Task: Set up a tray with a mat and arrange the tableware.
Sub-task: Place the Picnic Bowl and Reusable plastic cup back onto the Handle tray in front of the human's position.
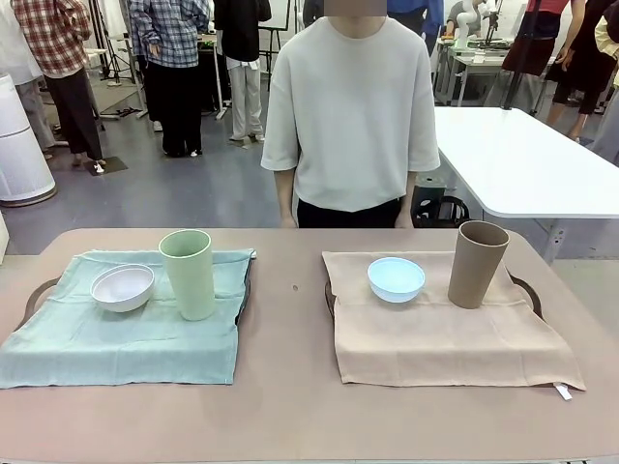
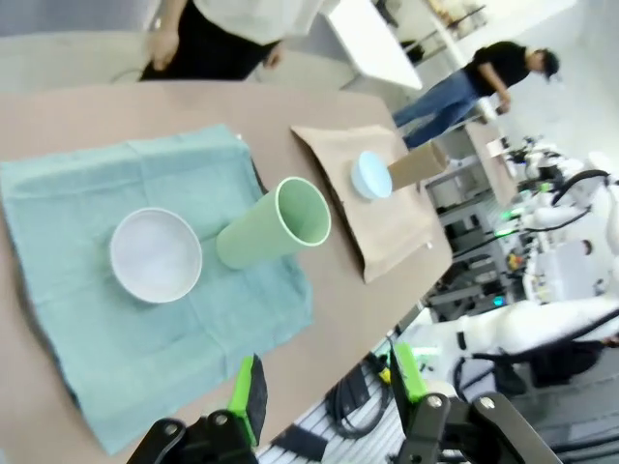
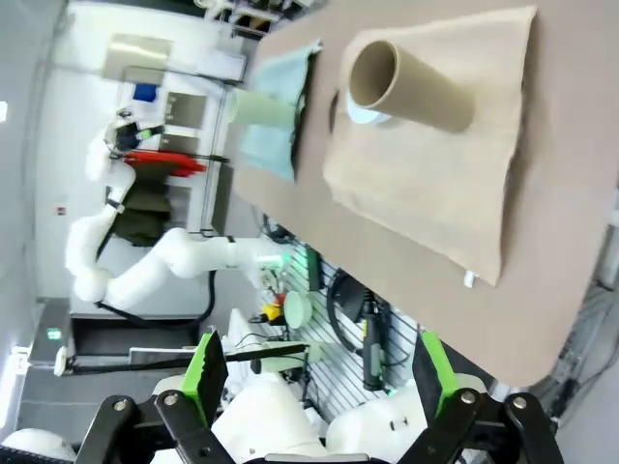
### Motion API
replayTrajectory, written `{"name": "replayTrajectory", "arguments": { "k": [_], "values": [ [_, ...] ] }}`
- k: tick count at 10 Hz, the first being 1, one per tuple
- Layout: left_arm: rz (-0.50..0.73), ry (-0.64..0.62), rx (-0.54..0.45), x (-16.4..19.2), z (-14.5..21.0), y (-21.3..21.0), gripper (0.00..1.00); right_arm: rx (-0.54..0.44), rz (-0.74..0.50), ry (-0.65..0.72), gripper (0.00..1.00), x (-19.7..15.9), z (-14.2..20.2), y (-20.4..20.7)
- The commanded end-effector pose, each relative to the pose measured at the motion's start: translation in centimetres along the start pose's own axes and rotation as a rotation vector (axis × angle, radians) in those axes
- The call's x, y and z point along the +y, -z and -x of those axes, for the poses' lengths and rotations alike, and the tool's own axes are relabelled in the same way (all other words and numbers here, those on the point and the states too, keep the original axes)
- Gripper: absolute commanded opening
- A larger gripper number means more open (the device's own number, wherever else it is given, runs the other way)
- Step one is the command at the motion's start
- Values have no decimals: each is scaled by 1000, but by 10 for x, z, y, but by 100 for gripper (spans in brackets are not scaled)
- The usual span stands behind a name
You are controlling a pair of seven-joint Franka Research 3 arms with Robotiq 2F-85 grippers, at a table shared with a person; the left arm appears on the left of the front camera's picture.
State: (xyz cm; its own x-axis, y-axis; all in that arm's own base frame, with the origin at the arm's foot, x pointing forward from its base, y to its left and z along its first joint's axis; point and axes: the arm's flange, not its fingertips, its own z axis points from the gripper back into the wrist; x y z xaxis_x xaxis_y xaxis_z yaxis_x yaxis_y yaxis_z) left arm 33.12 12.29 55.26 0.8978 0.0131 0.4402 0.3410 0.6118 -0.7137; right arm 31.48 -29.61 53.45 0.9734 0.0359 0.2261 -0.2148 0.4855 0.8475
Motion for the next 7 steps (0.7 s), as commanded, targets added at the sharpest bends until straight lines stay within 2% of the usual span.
{"name": "replayTrajectory", "arguments": {
  "k": [1,6,7],
  "values": [
    [58,-7,-59,9,5,-1,68,0,-73,-17,100,-9,-5,-16],
    [79,-127,-136,33,11,-45,68,-62,-120,20,100,-28,20,-34],
    [69,-168,-123,36,9,-57,68,-71,-118,27,100,-30,25,-34]
  ]
}}
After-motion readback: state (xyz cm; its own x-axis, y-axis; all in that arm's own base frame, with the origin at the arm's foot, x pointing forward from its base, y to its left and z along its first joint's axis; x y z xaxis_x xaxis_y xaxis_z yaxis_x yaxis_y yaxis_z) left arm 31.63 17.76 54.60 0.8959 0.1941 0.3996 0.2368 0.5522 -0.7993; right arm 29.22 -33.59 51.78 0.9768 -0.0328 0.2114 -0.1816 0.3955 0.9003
